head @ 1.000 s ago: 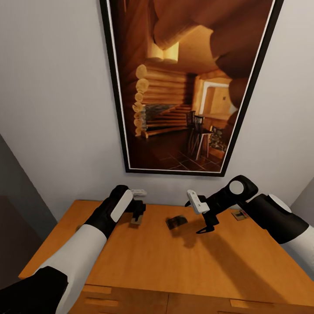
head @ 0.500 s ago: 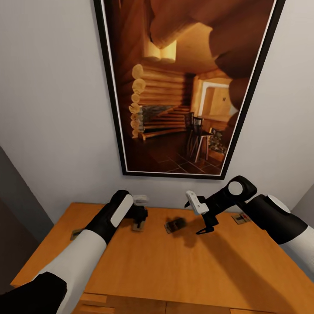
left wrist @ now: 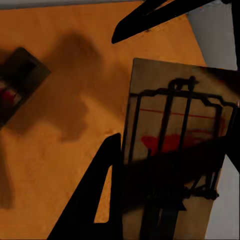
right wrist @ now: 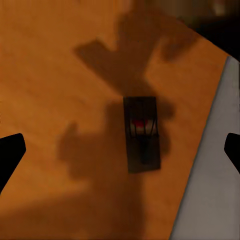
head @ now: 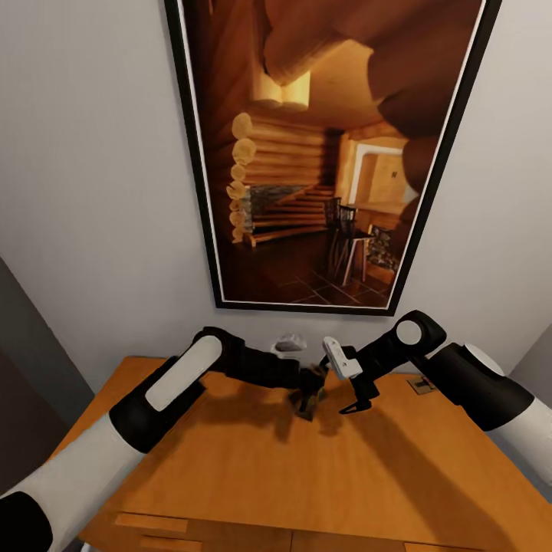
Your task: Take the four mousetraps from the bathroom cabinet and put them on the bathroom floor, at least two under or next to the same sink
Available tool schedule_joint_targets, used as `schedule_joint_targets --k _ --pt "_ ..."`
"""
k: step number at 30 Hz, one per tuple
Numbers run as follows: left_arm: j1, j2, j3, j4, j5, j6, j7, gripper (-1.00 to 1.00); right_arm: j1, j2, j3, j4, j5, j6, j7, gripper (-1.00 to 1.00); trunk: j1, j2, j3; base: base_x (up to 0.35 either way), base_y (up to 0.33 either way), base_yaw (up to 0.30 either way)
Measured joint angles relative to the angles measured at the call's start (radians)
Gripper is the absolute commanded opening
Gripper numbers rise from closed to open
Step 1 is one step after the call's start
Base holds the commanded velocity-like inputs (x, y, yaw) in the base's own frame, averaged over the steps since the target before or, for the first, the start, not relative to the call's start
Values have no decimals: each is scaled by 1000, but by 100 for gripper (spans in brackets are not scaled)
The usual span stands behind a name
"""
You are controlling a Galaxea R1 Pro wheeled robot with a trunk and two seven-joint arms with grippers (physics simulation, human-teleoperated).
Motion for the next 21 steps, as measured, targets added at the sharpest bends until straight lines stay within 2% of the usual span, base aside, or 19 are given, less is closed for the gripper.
schedule_joint_targets --k 1,2,3,4,6,9,12,15,18,21 --pt "-7 29 -10 -17 77 -1 0 -100 0 0 0 0 0 0 0 100 0 0 0 0 0 0" --pt "-11 43 -13 -24 109 -1 1 -100 0 0 0 0 0 0 0 100 0 0 0 0 0 0" --pt "-20 63 -14 -33 156 -1 0 -100 0 1 0 0 1 0 -1 100 0 0 0 0 0 0" --pt "-28 76 -7 -39 188 -1 -1 -100 0 1 1 0 1 0 -2 100 0 0 0 0 0 0" --pt "-35 82 19 -45 217 -2 -3 -100 1 1 2 1 2 0 -4 100 0 0 0 0 0 0" --pt "-40 69 73 -49 238 -2 -8 -100 1 2 6 2 12 0 -5 100 0 0 0 0 0 0" --pt "-43 59 103 -51 246 -1 -21 -100 1 3 19 2 37 0 -7 100 0 0 0 0 0 0" --pt "-55 56 116 -52 248 -2 -72 -100 2 3 34 2 68 -1 -9 100 0 0 0 0 0 0" --pt "-68 55 122 -52 249 -3 -136 -100 2 3 39 2 85 -1 -9 100 0 0 0 0 0 0" --pt "-81 55 125 -53 248 -3 -174 -100 2 2 41 2 91 -1 -9 100 0 0 0 0 0 0"
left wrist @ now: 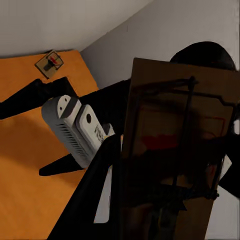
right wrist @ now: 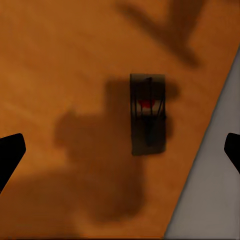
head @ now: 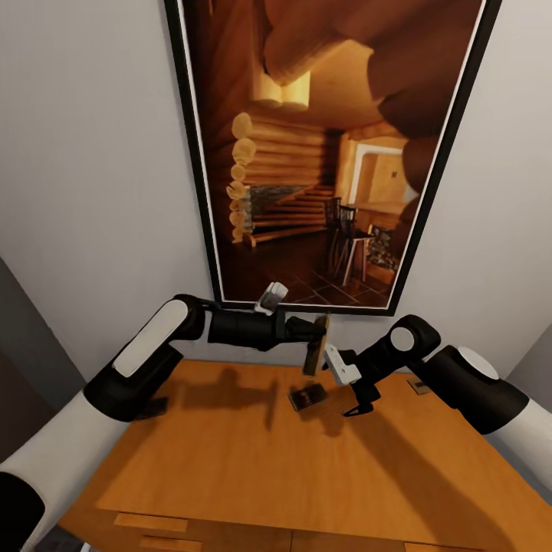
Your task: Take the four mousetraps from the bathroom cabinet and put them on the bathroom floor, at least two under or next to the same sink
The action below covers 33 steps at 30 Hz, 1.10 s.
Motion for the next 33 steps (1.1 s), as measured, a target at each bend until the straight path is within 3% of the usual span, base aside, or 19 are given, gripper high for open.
schedule_joint_targets --k 8,19,24,28,33 --pt "-22 -1 2 -1 0 1 -61 -100 0 -1 0 0 5 0 1 100 0 0 0 0 0 0" --pt "-62 -4 3 -1 5 -4 -285 -100 0 1 1 -1 6 1 0 100 0 0 0 31 -27 0" --pt "-66 -44 2 -1 8 -5 -330 -100 0 6 1 0 7 2 0 100 0 0 0 230 -162 0" --pt "-66 -99 1 0 9 -6 -341 -100 0 19 2 0 8 3 -1 100 0 0 0 152 -60 0" --pt "-67 -132 1 1 7 -7 -343 -100 0 25 2 0 32 4 0 100 0 0 0 30 -12 0"
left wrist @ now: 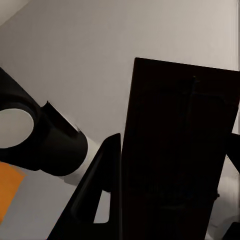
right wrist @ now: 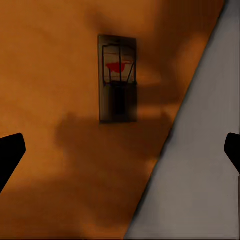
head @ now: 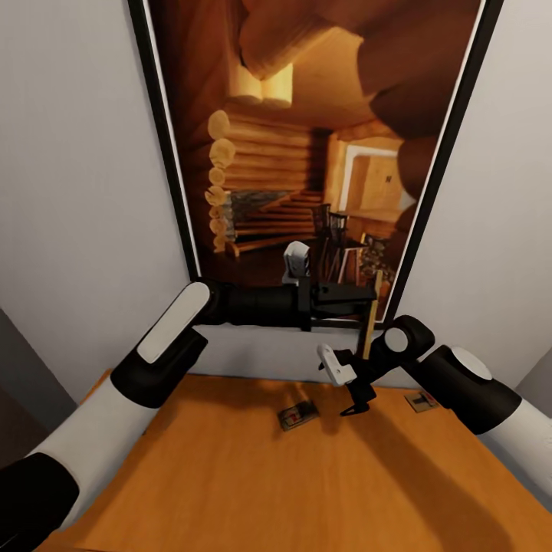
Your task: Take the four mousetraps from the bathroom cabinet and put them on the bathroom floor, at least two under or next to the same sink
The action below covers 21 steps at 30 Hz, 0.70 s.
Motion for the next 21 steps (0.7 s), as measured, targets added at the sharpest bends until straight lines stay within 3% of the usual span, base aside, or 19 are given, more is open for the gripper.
schedule_joint_targets --k 5,13,19,21 --pt "0 -7 0 0 0 0 -1 -100 0 4 0 0 43 0 0 100 0 0 0 5 -2 0" --pt "1 -12 -2 0 1 -1 -2 -100 0 23 3 0 52 1 1 100 0 0 0 0 0 0" --pt "1 -41 -3 0 2 -2 -1 -100 0 35 5 2 55 1 1 100 0 0 0 0 0 0" --pt "1 -48 -4 0 1 -3 -1 -100 0 50 8 6 61 2 1 100 0 0 0 0 0 0"
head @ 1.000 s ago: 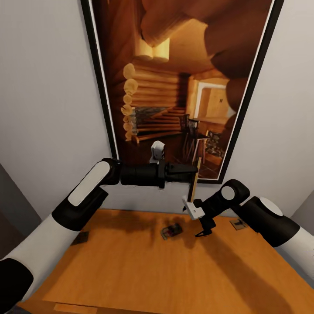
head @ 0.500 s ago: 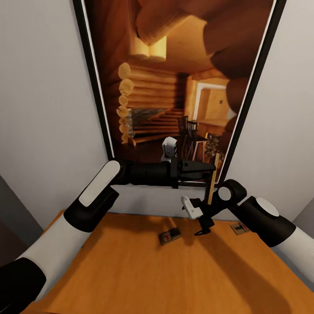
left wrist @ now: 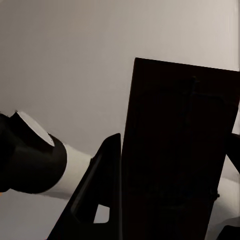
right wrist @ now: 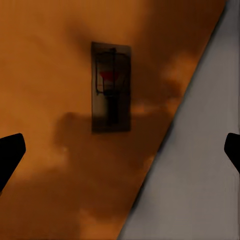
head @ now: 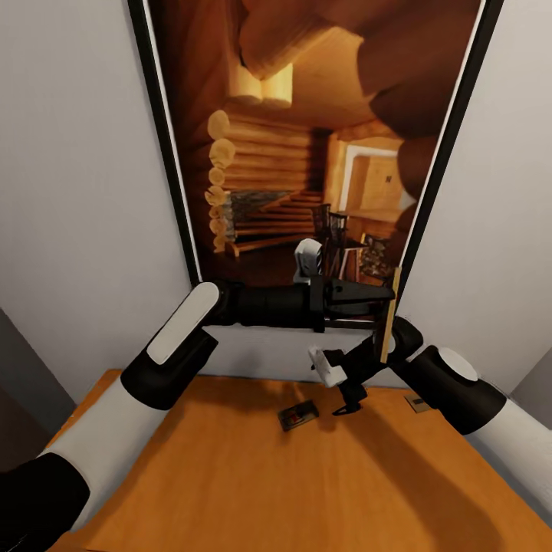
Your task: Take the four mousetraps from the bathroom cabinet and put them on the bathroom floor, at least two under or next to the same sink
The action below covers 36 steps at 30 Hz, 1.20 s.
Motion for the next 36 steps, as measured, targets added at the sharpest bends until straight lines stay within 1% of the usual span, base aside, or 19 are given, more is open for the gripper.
schedule_joint_targets --k 1,2,3,5,6,8,10,14,17,20,22,28,32,36 --pt "0 -3 -1 0 0 0 0 -100 0 16 6 9 11 0 0 100 0 0 0 0 0 0" --pt "0 -5 -2 0 0 0 0 -100 0 36 15 24 32 1 0 100 0 0 0 0 0 0" --pt "0 -5 -3 0 -1 0 0 -100 0 47 20 34 46 1 -1 100 0 0 0 0 0 0" --pt "0 -7 -4 1 -2 -1 1 -100 0 96 35 76 116 2 -2 100 0 0 0 0 0 0" --pt "0 -7 -4 1 -2 -1 1 -100 0 108 37 86 135 2 -3 100 0 0 0 0 0 0" --pt "0 -8 -6 1 -2 -1 2 -100 0 151 42 121 197 2 -4 100 0 0 0 0 0 0" --pt "0 -8 -6 1 -2 -1 3 -100 0 168 43 136 217 -2 -4 100 0 0 0 0 0 0" --pt "0 -9 -8 1 -3 -1 4 -100 1 181 43 152 228 -26 -3 100 0 0 0 0 0 0" --pt "0 -9 -8 1 -4 -1 4 -100 1 186 42 179 229 -76 2 100 0 0 0 0 0 0" --pt "0 -10 -9 2 -4 -1 5 -100 1 190 41 209 227 -104 4 100 0 0 0 0 0 0" --pt "0 -10 -9 2 -4 -1 5 -100 1 190 41 224 218 -112 4 100 0 0 0 0 0 0" --pt "0 -11 -23 2 -4 -3 5 -100 1 189 38 243 153 -121 4 100 0 0 0 0 0 0" --pt "0 -12 -32 2 -4 -4 5 -100 1 188 38 246 143 -122 4 100 0 0 0 0 0 0" --pt "0 -25 -36 1 -3 -4 5 -100 1 188 38 256 139 -123 4 100 0 0 0 43 -38 0"
